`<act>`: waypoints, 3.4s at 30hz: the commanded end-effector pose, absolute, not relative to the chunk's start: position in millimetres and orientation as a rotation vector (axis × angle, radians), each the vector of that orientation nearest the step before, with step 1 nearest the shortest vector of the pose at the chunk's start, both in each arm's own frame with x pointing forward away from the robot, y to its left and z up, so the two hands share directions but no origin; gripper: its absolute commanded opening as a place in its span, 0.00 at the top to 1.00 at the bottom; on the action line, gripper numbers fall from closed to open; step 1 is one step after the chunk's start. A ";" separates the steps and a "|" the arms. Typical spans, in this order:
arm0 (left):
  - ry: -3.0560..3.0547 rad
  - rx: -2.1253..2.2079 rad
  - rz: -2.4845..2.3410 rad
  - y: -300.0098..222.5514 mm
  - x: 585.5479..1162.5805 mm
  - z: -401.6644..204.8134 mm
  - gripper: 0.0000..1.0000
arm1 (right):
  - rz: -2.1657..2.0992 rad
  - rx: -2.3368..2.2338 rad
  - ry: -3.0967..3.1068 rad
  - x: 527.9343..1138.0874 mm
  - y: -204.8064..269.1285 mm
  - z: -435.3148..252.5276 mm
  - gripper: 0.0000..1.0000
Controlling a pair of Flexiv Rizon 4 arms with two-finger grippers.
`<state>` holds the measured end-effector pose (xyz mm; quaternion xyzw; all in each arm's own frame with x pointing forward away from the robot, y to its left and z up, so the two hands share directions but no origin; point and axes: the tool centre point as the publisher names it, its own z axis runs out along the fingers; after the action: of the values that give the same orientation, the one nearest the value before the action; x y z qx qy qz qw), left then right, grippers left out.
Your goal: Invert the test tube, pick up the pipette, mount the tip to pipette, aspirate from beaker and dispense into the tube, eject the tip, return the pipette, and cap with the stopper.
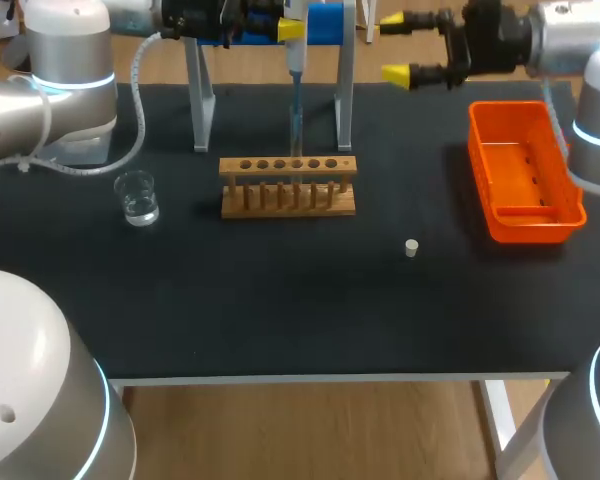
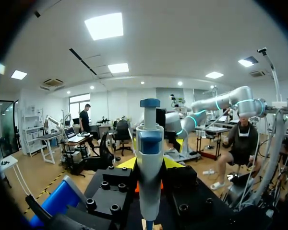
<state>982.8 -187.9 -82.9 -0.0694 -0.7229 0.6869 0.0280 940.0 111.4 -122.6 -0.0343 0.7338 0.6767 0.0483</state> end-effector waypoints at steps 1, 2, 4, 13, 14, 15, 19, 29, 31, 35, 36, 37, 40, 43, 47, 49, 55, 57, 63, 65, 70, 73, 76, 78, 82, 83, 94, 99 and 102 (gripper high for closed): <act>-2.233 -0.215 2.116 -187.3 982.8 -81.9 1.00 | 2.114 -0.142 2.213 949.0 117.1 -159.8 0.00; -2.233 -0.215 2.116 -187.3 982.8 -81.9 1.00 | 2.123 -0.150 2.211 949.7 119.8 -165.4 0.00; -2.233 -0.215 2.116 -187.3 982.8 -81.9 1.00 | 2.128 -0.174 2.211 951.5 126.5 -176.6 0.00; -2.233 -0.215 2.116 -187.3 982.8 -81.9 1.00 | 2.056 -0.182 2.329 963.7 165.3 -218.0 0.00; -2.233 -0.215 2.116 -187.3 982.8 -81.9 1.00 | 2.045 -0.181 2.341 965.3 169.3 -220.8 0.00; -2.233 -0.215 2.116 -187.3 982.8 -81.9 1.00 | 2.043 -0.181 2.349 966.7 172.7 -223.0 0.00; -2.233 -0.215 2.116 -187.3 982.8 -81.9 1.00 | 2.013 -0.190 2.388 971.4 186.3 -231.2 0.00; -2.233 -0.215 2.116 -187.3 982.8 -81.9 1.00 | 1.928 -0.165 2.473 985.4 208.4 -254.3 0.00; -2.233 -0.215 2.116 -187.3 982.8 -81.9 1.00 | 1.921 -0.146 2.485 988.3 212.8 -259.0 0.00; -2.233 -0.215 2.116 -187.3 982.8 -81.9 1.00 | 1.866 -0.121 2.527 993.6 222.4 -271.5 0.00; -2.233 -0.215 2.116 -187.3 982.8 -81.9 1.00 | 1.851 -0.120 2.537 994.7 224.9 -274.6 0.00; -2.233 -0.215 2.116 -187.3 982.8 -81.9 1.00 | 1.834 -0.118 2.547 995.7 227.2 -277.4 0.00; -2.233 -0.215 2.116 -187.3 982.8 -81.9 1.00 | 1.814 -0.104 2.563 998.8 233.4 -283.9 0.00; -2.233 -0.215 2.116 -187.3 982.8 -81.9 1.00 | 1.801 -0.089 2.568 1000.8 238.4 -287.8 0.00; -2.233 -0.215 2.116 -187.3 982.8 -81.9 1.00 | 1.764 -0.068 2.568 1002.6 243.0 -291.9 0.00; -2.233 -0.215 2.116 -187.3 982.8 -81.9 1.00 | 1.730 -0.050 2.573 1004.0 245.0 -295.6 0.00; -2.233 -0.215 2.116 -187.3 982.8 -81.9 1.00 | 1.666 -0.013 2.568 1007.6 249.4 -302.6 0.00; -2.233 -0.215 2.116 -187.3 982.8 -81.9 1.00 | 1.642 -0.012 2.564 1008.3 250.6 -303.4 0.00; -2.233 -0.215 2.116 -187.3 982.8 -81.9 1.00 | 1.609 0.015 2.557 1005.9 252.3 -309.0 0.00; -2.233 -0.215 2.116 -187.3 982.8 -81.9 1.00 | 1.593 0.022 2.560 1004.6 252.0 -311.2 0.00; -2.233 -0.215 2.116 -187.3 982.8 -81.9 1.00 | 1.563 0.021 2.566 1003.2 252.8 -315.2 0.00; -2.233 -0.215 2.116 -187.3 982.8 -81.9 1.00 | 1.552 0.017 2.571 1003.0 254.4 -317.1 0.00; -2.233 -0.215 2.116 -187.3 982.8 -81.9 1.00 | 1.545 0.017 2.573 1003.7 255.7 -318.0 0.00; -2.233 -0.215 2.116 -187.3 982.8 -81.9 1.00 | 1.541 0.017 2.573 1004.2 256.5 -318.5 0.00; -2.233 -0.215 2.116 -187.3 982.8 -81.9 1.00 | 1.530 0.019 2.572 1004.8 257.3 -318.8 0.00; -2.233 -0.215 2.116 -187.3 982.8 -81.9 1.00 | 1.528 0.019 2.570 1004.9 257.3 -318.8 0.00; -2.233 -0.215 2.116 -187.3 982.8 -81.9 1.00 | 1.528 0.019 2.570 1004.9 257.3 -318.8 0.00; -2.236 -0.218 2.111 -188.8 983.3 -79.8 1.00 | 1.528 0.019 2.570 1004.9 257.3 -318.8 0.00; -2.241 -0.219 2.108 -189.4 983.9 -77.2 1.00 | 1.528 0.019 2.570 1004.9 257.3 -318.8 0.00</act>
<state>983.0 -188.8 -80.8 -0.0706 -0.7237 0.6860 0.0275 1004.7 257.5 -319.0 0.0068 0.8565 0.5105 0.0764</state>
